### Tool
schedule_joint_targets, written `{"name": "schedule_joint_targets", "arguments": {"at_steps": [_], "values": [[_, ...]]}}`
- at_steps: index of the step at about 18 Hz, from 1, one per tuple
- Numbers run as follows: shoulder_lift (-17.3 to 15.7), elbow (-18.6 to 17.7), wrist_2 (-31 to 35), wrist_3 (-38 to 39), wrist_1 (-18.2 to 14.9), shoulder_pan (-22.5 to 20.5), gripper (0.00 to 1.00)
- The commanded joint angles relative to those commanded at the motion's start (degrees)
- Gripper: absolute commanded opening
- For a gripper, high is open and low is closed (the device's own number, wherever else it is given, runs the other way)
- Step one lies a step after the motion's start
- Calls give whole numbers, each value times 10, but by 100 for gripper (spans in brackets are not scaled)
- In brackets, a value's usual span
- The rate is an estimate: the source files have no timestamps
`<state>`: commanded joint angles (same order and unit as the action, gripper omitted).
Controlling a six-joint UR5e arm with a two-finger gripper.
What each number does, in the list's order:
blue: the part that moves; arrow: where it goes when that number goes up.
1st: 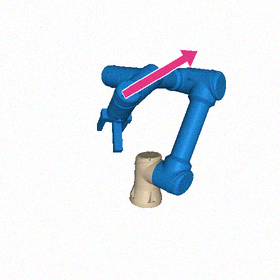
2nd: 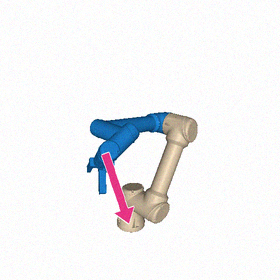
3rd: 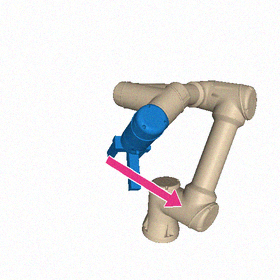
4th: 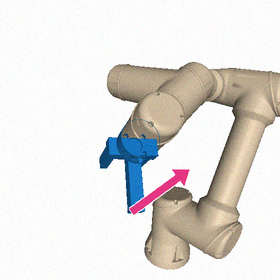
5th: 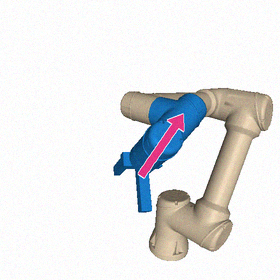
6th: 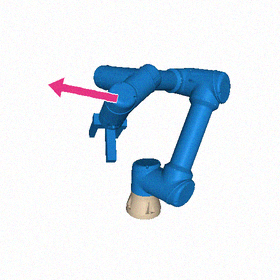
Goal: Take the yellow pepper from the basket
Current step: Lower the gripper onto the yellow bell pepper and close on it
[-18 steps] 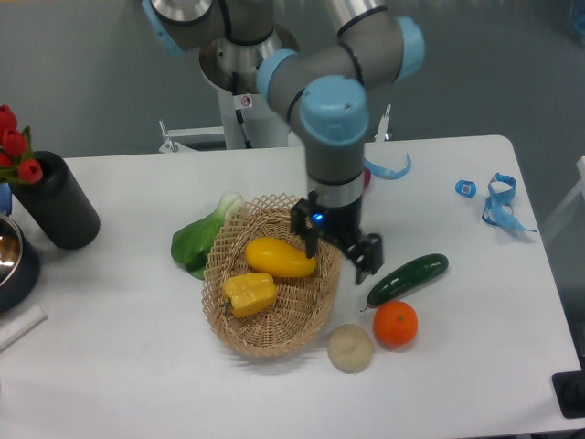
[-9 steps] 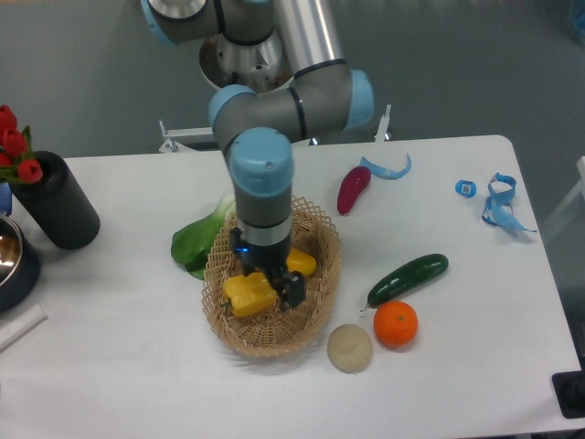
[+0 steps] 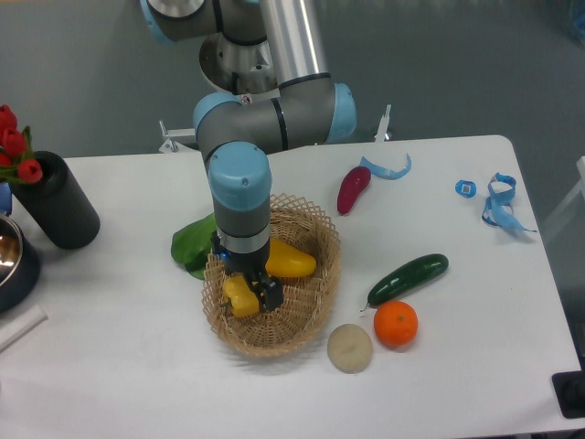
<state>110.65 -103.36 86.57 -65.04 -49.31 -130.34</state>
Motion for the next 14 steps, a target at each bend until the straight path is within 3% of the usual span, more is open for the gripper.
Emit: {"name": "schedule_joint_targets", "arguments": {"at_steps": [3, 14], "values": [[16, -2, 1, 0, 1, -1, 100], [27, -3, 2, 0, 1, -1, 99]]}}
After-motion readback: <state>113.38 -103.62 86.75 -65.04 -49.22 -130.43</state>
